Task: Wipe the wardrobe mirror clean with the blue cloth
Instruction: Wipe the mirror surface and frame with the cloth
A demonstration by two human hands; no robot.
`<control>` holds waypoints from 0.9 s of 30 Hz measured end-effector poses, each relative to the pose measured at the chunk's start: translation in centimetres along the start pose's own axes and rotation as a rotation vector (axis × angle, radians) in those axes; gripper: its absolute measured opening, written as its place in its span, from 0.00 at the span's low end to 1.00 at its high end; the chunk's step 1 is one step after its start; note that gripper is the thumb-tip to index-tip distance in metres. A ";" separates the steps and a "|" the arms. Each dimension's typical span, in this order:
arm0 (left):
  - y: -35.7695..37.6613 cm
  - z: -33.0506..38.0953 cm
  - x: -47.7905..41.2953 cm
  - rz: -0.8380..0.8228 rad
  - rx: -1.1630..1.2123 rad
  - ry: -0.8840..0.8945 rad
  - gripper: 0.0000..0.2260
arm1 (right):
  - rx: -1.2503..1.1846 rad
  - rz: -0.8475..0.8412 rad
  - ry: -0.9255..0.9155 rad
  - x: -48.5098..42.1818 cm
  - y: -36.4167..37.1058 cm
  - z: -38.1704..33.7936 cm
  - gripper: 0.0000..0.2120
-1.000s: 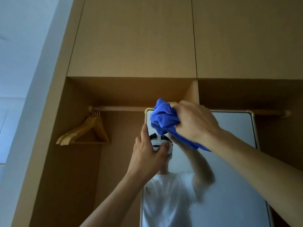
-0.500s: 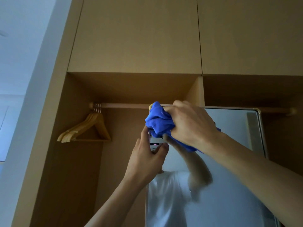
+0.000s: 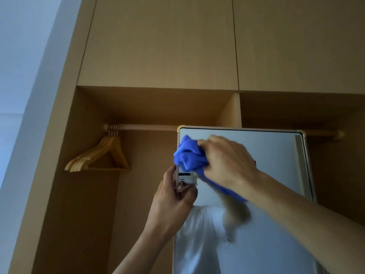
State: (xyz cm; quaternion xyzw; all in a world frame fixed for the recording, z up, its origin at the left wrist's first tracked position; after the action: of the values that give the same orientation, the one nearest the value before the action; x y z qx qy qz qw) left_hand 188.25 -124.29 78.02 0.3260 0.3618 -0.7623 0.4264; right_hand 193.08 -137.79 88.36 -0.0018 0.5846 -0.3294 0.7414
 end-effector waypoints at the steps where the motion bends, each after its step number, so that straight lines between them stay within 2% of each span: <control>1: 0.0 0.0 0.0 -0.003 -0.010 -0.005 0.28 | 0.011 0.026 0.011 -0.9 -0.7 0.3 0.08; 3: 0.0 0.0 0.2 -0.003 -0.029 -0.002 0.30 | 0.047 0.066 0.030 -2.8 -1.9 0.9 0.07; 5: 0.1 -0.1 0.3 0.005 -0.030 0.005 0.31 | 0.093 0.095 0.041 -4.2 -2.7 1.3 0.10; 7: 0.2 -0.2 0.4 0.011 -0.031 0.009 0.31 | 0.114 0.116 0.042 -4.7 -2.9 1.6 0.08; 8: 0.3 -0.3 0.4 0.013 -0.033 0.009 0.31 | 0.118 0.115 0.035 -4.5 -2.8 1.6 0.05; 14: 0.9 -0.3 0.5 0.031 -0.030 0.009 0.31 | 0.057 0.047 -0.073 -2.0 -1.0 0.5 0.06; 16: 1.1 -0.3 0.4 0.043 -0.032 0.000 0.28 | 0.056 0.024 -0.078 -0.8 -0.3 0.2 0.07; 19: 1.3 0.2 0.4 0.069 -0.061 -0.013 0.18 | 0.037 -0.013 -0.095 0.6 0.5 0.0 0.09; 20: 1.3 0.3 0.3 0.075 -0.070 -0.020 0.19 | 0.026 -0.016 -0.093 0.7 0.5 0.2 0.09; 25: 1.3 0.8 -0.6 0.056 -0.145 -0.073 0.33 | 0.020 0.019 -0.030 -0.4 -1.3 2.1 0.08; 27: 1.3 1.0 -1.0 0.066 -0.143 -0.089 0.33 | 0.039 0.043 0.021 -1.4 -2.5 3.4 0.11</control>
State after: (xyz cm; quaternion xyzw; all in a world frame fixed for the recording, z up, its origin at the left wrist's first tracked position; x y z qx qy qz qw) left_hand 189.62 -125.19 79.02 0.2722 0.3849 -0.7339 0.4890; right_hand 194.65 -140.37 91.57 0.0288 0.5857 -0.3247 0.7421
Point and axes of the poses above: each hand's wrist, its own x-axis away from the middle knuckle, its own y-axis out of the palm, z = x × y, the point moved 5 cm from there along -x, towards the middle knuckle, and after that the axes turned 9 degrees about -x, right-handed, at the moved point
